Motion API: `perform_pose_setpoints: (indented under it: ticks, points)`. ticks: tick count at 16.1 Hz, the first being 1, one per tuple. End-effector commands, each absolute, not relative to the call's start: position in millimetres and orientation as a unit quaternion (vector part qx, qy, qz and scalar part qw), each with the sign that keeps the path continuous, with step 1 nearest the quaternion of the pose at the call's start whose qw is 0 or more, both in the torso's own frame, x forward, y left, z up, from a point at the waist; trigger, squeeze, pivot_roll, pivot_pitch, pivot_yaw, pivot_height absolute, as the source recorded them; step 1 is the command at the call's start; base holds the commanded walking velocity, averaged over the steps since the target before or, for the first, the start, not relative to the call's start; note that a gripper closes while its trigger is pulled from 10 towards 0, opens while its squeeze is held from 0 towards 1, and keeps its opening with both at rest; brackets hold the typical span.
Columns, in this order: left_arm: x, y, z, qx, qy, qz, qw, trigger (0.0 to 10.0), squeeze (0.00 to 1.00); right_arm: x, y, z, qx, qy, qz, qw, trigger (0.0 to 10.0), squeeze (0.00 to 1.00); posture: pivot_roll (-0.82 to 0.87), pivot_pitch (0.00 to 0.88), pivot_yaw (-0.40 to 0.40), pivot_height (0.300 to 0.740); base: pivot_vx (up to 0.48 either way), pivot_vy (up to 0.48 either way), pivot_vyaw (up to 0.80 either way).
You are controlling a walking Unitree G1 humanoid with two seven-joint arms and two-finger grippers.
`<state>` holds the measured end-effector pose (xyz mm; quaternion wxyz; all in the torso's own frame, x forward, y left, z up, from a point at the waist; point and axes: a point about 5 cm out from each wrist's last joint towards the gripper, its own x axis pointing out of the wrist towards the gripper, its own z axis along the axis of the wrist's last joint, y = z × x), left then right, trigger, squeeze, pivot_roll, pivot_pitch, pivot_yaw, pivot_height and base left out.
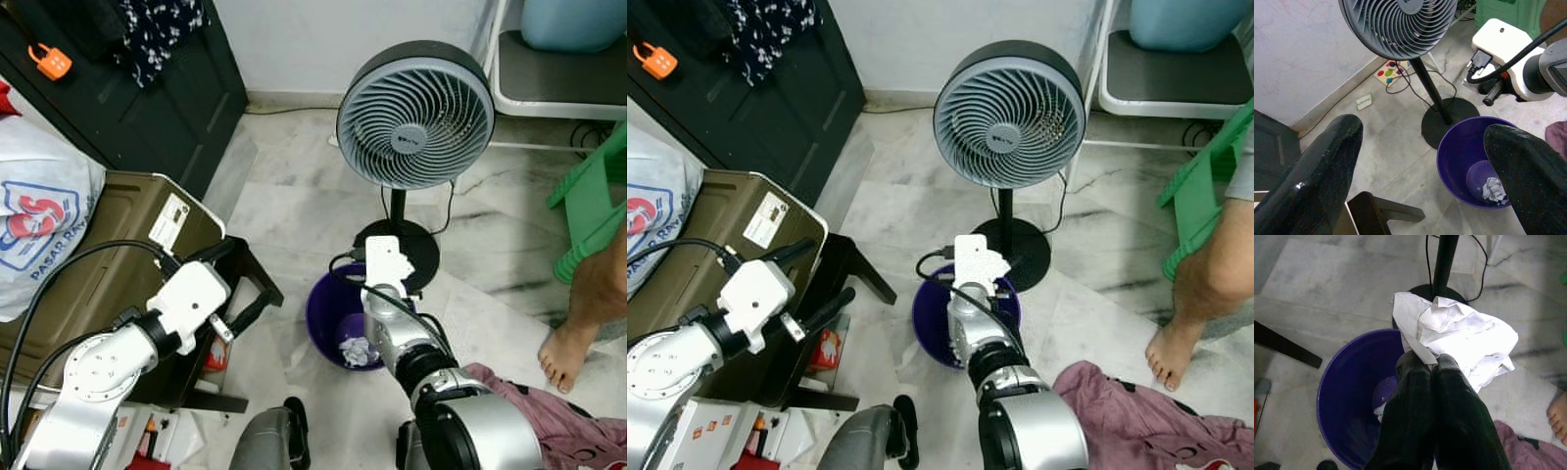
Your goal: Clean up the room
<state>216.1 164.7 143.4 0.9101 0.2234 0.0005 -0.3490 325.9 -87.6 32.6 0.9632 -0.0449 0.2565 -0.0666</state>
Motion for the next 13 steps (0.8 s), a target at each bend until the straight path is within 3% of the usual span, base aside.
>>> perform_pose_setpoints:
  ticks: [1, 13]
  points:
    - [214.5, 170.0, 144.1, 0.232, 0.007, -0.340, 0.911, 10.0, 0.00, 324.8, -77.5, 33.0, -0.037, 0.260, -0.055, 0.963, 10.0, 1.00, 0.17, 0.247, 0.199, 0.740, 0.000, 0.000, 0.00]
    - [213.2, 170.9, 144.4, 0.239, 0.008, -0.328, 0.914, 10.0, 0.00, 333.3, -73.1, 45.0, -0.024, 0.217, -0.037, 0.975, 10.0, 1.00, 0.19, 0.235, 0.196, 0.740, 0.000, 0.000, 0.00]
